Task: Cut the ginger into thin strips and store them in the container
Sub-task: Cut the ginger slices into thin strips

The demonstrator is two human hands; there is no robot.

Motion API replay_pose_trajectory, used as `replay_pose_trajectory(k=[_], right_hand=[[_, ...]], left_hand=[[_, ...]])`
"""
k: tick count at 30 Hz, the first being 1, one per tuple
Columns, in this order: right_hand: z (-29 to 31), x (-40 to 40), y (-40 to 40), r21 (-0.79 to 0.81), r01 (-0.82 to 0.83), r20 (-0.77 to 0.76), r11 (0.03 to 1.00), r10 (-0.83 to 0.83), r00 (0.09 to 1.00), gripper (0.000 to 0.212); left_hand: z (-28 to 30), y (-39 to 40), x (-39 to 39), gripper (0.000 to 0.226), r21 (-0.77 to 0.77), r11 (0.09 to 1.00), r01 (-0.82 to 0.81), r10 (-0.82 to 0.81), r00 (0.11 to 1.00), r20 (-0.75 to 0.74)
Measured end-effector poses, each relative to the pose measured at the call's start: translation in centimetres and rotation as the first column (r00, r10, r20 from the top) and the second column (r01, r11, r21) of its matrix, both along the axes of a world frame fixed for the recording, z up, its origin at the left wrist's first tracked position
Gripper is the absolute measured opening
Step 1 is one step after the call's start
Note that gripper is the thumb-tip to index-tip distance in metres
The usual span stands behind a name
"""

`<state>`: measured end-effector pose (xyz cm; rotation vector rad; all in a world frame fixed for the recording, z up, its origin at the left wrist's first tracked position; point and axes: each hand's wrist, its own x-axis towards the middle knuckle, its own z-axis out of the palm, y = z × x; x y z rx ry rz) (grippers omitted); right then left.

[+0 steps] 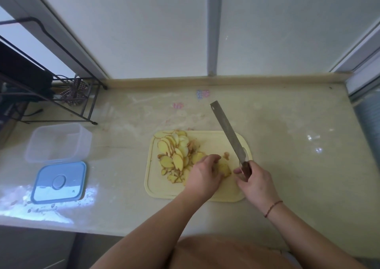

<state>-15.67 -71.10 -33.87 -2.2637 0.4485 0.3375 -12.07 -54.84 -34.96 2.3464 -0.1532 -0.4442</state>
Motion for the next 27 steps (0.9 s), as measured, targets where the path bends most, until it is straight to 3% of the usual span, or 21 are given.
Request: replay_pose_trajectory(k=[7, 24, 27], right_hand=[[-0.5, 0.2, 0.5, 0.023, 0.026, 0.028, 0.999, -0.026, 0.999, 0.018], [-0.9, 0.9, 0.6, 0.025, 0.008, -0.019, 1.0, -0.008, 1.0, 0.021], [-0.7, 0.8, 0.4, 0.037, 0.0, -0.007, 0.999, 0.0, 1.0, 0.02]], left_hand=[[0.2, -0.6, 0.4, 0.043, -0.039, 0.994, -0.098, 0.095, 0.994, -0.06], [-0.3, -1.6, 0.4, 0.048, -0.049, 0.996, -0.076, 0.075, 0.997, -0.016], [-0.4, -1.5, 0.0, 0.048, -0.038, 0.997, -0.07, 0.071, 0.996, 0.045]])
